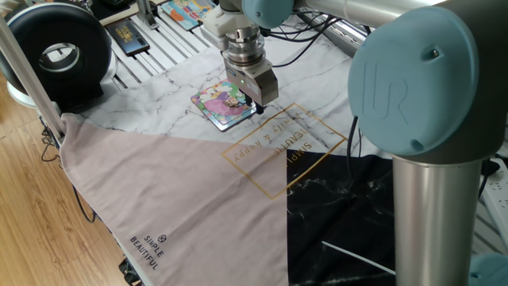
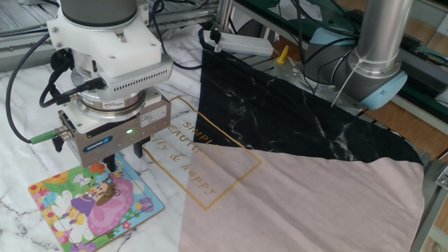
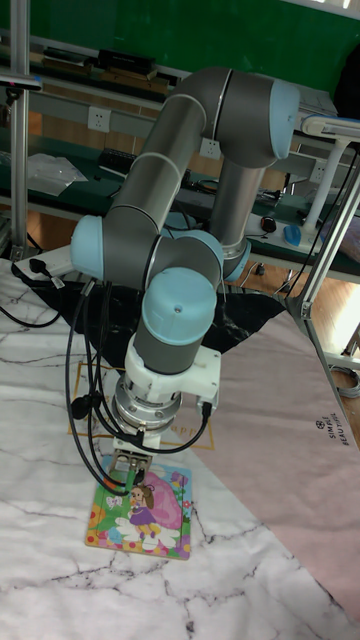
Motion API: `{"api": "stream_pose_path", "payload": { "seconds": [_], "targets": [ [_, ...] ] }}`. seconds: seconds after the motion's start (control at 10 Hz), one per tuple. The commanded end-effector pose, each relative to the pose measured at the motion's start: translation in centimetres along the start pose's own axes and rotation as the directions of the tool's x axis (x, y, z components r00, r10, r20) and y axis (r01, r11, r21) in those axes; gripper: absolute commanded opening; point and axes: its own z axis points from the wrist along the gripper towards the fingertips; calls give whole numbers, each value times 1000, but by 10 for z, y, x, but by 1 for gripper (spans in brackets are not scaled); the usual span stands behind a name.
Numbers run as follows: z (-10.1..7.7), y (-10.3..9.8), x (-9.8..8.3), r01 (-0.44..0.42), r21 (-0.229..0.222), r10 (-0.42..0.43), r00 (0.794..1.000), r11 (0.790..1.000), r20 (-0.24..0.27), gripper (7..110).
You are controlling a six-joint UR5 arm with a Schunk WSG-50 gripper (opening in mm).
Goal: Assemble one piece of a puzzle
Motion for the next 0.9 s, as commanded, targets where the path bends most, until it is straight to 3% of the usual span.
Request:
{"api": "stream_pose_path", "payload": {
  "seconds": [0.0, 0.7, 0.8],
  "targets": [
    [-3, -6, -2, 8, 6, -8, 1000, 1000, 9, 44],
    [-3, -13, 4, 12, 27, -11, 1000, 1000, -21, 44],
    [-2, -12, 3, 15, 24, -15, 1000, 1000, -20, 66]
  ]
}}
